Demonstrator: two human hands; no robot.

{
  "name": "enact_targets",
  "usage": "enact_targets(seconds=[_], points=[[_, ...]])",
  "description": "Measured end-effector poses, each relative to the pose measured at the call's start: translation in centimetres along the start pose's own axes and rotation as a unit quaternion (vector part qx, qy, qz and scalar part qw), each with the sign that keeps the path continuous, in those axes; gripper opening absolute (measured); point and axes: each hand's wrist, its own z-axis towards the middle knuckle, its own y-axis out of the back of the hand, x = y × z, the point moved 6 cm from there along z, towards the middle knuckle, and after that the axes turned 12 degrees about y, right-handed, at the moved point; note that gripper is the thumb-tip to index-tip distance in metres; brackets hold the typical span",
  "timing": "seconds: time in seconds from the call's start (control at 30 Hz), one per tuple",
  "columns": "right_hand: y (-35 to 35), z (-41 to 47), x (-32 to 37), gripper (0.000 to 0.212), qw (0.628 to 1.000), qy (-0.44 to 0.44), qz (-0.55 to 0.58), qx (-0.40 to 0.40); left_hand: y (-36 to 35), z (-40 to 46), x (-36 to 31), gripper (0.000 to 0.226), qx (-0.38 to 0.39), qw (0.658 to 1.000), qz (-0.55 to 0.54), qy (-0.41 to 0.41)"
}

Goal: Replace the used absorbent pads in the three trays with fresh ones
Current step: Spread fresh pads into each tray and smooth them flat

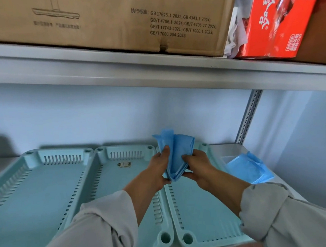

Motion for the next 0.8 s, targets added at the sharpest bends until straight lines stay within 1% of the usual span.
enact_targets(seconds=[0.1, 0.17, 0.2, 0.27, 0.3, 0.33, 0.37, 0.4, 0.47, 0.5, 0.53, 0.57, 0.63, 0.67, 0.7, 0.73, 0.8], points=[[0.7, 0.4, -0.4, 0.028, 0.999, -0.018, 0.034, -0.02, 0.3, 0.7, 0.1, 0.055, -0.005, 0.997, -0.075, 0.0], [1.1, 0.6, -0.4, 0.043, 0.999, -0.011, 0.035, -0.027, 0.4, 1.2, 0.2, 0.054, -0.009, 0.995, -0.101, -0.004], [1.3, 0.8, -0.4, 0.056, 0.999, 0.001, 0.029, -0.024, 0.4, 1.3, 0.2, 0.054, -0.014, 0.994, -0.108, -0.003], [1.7, 1.1, -0.3, 0.091, 0.999, 0.034, -0.004, -0.008, 0.5, 1.5, 0.2, 0.054, -0.029, 0.993, -0.113, -0.007], [2.0, 1.3, -0.1, 0.104, 0.998, 0.054, -0.032, 0.003, 0.5, 1.7, 0.2, 0.055, -0.035, 0.993, -0.113, -0.007], [2.2, 1.4, 0.1, 0.108, 0.995, 0.074, -0.063, 0.012, 0.5, 1.9, 0.2, 0.058, -0.038, 0.993, -0.111, -0.006], [2.5, 1.4, 0.1, 0.105, 0.991, 0.087, -0.095, 0.02, 0.6, 2.1, 0.2, 0.06, -0.041, 0.993, -0.112, -0.007], [2.6, 1.5, 0.1, 0.093, 0.989, 0.091, -0.116, 0.028, 0.6, 2.2, 0.2, 0.062, -0.045, 0.993, -0.111, -0.009], [3.0, 1.5, -0.2, 0.053, 0.987, 0.066, -0.139, 0.042, 0.9, 2.4, 0.1, 0.066, -0.063, 0.993, -0.104, -0.012], [3.1, 1.6, -0.5, 0.035, 0.983, 0.054, -0.169, 0.051, 1.1, 2.5, 0.2, 0.067, -0.073, 0.992, -0.099, -0.012], [3.4, 1.8, -0.9, 0.024, 0.971, 0.051, -0.225, 0.06, 1.3, 2.6, 0.3, 0.067, -0.077, 0.992, -0.102, -0.011], [3.8, 2.1, -1.1, 0.023, 0.948, 0.059, -0.304, 0.075, 1.4, 2.6, 0.4, 0.066, -0.074, 0.991, -0.114, -0.01], [3.8, 2.3, -1.4, 0.039, 0.88, 0.073, -0.452, 0.129, 1.3, 2.5, 0.6, 0.065, -0.049, 0.988, -0.149, -0.009], [3.6, 2.1, -1.8, 0.052, 0.854, 0.067, -0.491, 0.157, 1.2, 2.4, 0.7, 0.064, -0.036, 0.986, -0.163, -0.008], [3.5, 2.0, -2.4, 0.067, 0.844, 0.05, -0.504, 0.177, 1.0, 2.3, 0.8, 0.064, -0.023, 0.985, -0.172, -0.006], [3.4, 1.8, -2.9, 0.08, 0.842, 0.041, -0.504, 0.191, 0.9, 2.2, 0.9, 0.064, -0.012, 0.984, -0.175, -0.005], [2.5, 1.5, -3.5, 0.105, 0.841, 0.05, -0.496, 0.211, 0.4, 2.1, 0.7, 0.065, 0.011, 0.984, -0.176, -0.008]])
